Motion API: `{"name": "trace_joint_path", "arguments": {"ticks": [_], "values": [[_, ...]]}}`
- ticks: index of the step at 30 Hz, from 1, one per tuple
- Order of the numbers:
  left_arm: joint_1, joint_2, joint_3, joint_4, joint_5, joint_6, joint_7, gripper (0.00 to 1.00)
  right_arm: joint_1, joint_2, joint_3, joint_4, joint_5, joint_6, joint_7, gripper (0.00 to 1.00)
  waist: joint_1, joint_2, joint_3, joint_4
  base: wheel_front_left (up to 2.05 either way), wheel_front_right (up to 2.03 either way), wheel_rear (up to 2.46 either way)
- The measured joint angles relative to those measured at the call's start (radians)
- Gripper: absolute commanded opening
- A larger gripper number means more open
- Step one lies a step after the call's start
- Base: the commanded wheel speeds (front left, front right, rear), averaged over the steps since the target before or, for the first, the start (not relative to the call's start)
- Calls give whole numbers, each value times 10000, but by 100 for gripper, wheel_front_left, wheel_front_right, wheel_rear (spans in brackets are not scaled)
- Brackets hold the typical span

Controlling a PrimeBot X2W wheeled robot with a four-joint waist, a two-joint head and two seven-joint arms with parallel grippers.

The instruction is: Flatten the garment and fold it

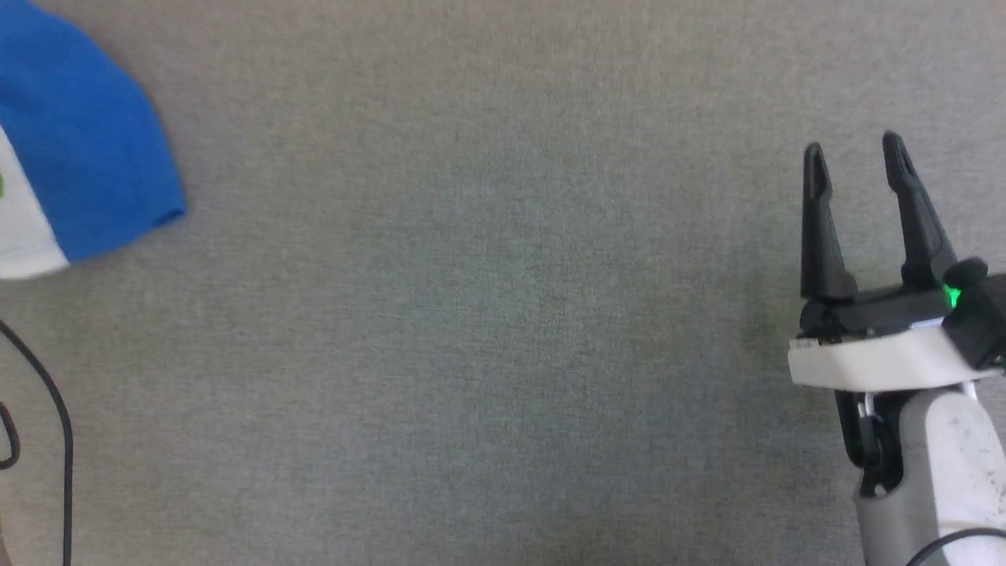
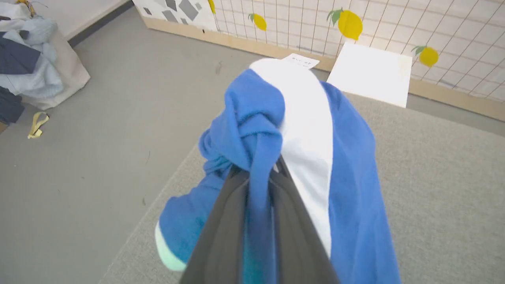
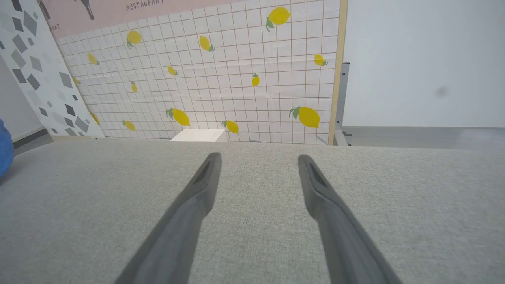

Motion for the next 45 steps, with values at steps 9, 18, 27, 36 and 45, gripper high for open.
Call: {"name": "trace_joint_path", "arguments": {"ticks": [9,18,27,36,45], "values": [[-714,151,-767,713,984,-686,-3342,0,1101,0,-219,372,355,0,0,100,-1,0,-1780,42,0,0,0],[-1796,-499,-2234,746,1476,-1400,-4458,0,1794,0,-282,506,510,0,0,100,-2,0,-3604,-182,0,0,0],[-2277,-2445,-3718,915,1310,-2096,-4784,0,2011,-2,-238,504,533,0,2,100,-2,0,-4410,-1047,0,0,0],[-1968,-4034,-5214,1981,754,-2594,-4328,0,2028,-4,-169,512,520,0,0,100,-2,1,-4594,-2080,0,0,0],[-624,-4464,-6719,3707,-267,-2742,-2265,0,2034,-6,-44,754,435,0,0,100,-2,1,-4417,-2936,0,0,0]]}}
